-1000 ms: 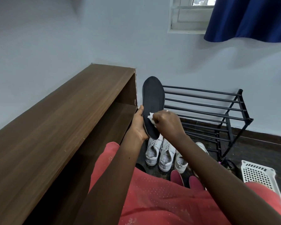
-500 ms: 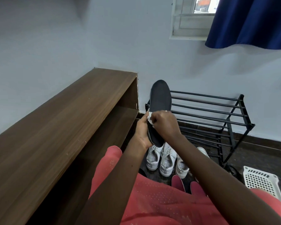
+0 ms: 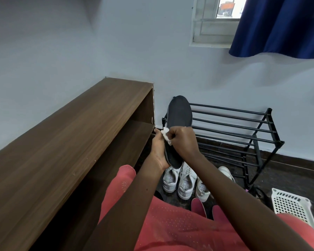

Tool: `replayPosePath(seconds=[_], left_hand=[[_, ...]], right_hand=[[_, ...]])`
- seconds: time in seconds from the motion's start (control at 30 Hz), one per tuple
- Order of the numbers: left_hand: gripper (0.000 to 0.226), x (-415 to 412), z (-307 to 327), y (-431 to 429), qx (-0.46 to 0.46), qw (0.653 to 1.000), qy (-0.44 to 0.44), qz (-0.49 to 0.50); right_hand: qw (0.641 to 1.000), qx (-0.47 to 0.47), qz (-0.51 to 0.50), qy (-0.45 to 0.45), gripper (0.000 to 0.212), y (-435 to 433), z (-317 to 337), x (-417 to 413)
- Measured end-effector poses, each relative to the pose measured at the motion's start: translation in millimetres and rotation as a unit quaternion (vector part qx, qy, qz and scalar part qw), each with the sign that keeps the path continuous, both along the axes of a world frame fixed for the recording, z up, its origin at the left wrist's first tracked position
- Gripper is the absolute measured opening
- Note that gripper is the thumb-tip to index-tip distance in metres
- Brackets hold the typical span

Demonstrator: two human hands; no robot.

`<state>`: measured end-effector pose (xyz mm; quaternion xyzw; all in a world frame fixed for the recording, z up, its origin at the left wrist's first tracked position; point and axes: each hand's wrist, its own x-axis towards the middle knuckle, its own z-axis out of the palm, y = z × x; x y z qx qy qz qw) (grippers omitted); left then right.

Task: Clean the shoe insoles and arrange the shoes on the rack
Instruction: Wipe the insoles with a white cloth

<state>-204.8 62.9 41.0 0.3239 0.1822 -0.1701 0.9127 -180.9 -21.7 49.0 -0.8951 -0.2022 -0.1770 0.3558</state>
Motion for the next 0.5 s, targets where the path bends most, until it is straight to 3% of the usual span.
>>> replayPosePath(seconds=[0.17,0.37,0.5], left_hand=[[0.067,-3,10,-6,0.009,0.999,-0.034,-0.017],[0.067,2,11,11,0.015,1.0,-0.019,0.008],[0.074,4,8,13,0.029,0.999,-0.013,-0.001]], right_hand=[[0.997,0.035,-0.067,0.0,0.022,-2,18,23],[0.999,0.013,0.029,-0.037,0.019,10,6,-14],[0.998,0.02,0.033,-0.048,0.021,5,-7,-23]])
